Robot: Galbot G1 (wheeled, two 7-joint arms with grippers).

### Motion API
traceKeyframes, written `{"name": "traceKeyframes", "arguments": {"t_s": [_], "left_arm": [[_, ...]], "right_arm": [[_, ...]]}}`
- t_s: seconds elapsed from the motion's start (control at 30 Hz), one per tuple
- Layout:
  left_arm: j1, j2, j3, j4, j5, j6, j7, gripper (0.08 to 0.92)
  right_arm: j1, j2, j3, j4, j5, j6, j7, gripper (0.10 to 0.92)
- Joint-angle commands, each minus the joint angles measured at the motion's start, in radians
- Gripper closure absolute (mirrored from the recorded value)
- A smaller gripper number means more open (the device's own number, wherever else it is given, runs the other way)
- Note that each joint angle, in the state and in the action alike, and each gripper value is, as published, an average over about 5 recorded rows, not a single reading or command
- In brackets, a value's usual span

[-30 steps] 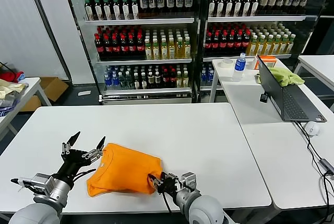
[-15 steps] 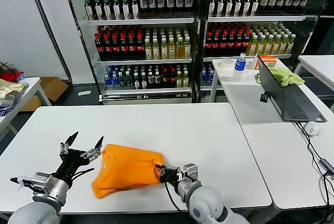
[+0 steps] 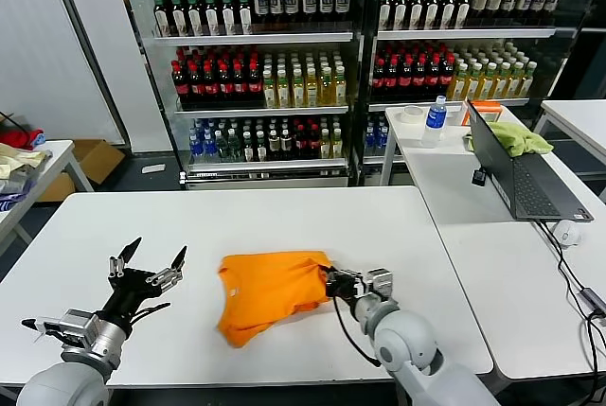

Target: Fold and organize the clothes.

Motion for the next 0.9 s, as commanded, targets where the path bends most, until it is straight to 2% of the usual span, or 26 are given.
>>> {"name": "traceKeyframes", "arguments": {"t_s": [0.03,0.17,0.27,0.37,0.53,0.67,0.77,0.9], "left_arm": [[-0.026,-0.006,0.03,0.035,0.009,-0.015,0.005,0.177],[-0.04,-0.007,0.049,0.045,0.045,-0.034,0.025,0.177],[-0.053,-0.003,0.062,0.065,0.108,-0.093,0.061,0.177],[-0.075,-0.002,0.071,0.087,0.134,-0.125,0.079,0.177],[-0.108,-0.002,0.071,0.116,0.126,-0.144,0.111,0.177],[-0.143,-0.001,0.077,0.147,0.117,-0.156,0.128,0.177],[-0.185,-0.005,0.09,0.182,0.074,-0.143,0.125,0.177],[-0.253,-0.022,0.108,0.231,0.018,-0.125,0.113,0.177]], "right_arm": [[-0.148,-0.072,0.168,0.075,-0.035,-0.003,-0.007,0.919],[-0.175,-0.071,0.186,0.083,-0.08,0.001,-0.027,0.919],[-0.177,-0.059,0.191,0.077,-0.159,0.006,-0.031,0.919],[-0.182,-0.063,0.204,0.109,-0.205,0.005,-0.043,0.886],[-0.186,-0.122,0.281,0.21,-0.139,-0.003,-0.064,0.75],[-0.153,-0.155,0.354,0.231,-0.112,-0.002,-0.051,0.637],[-0.107,-0.142,0.358,0.192,-0.162,0.012,-0.039,0.551],[-0.041,-0.105,0.297,0.07,-0.322,0.1,-0.041,0.438]]}}
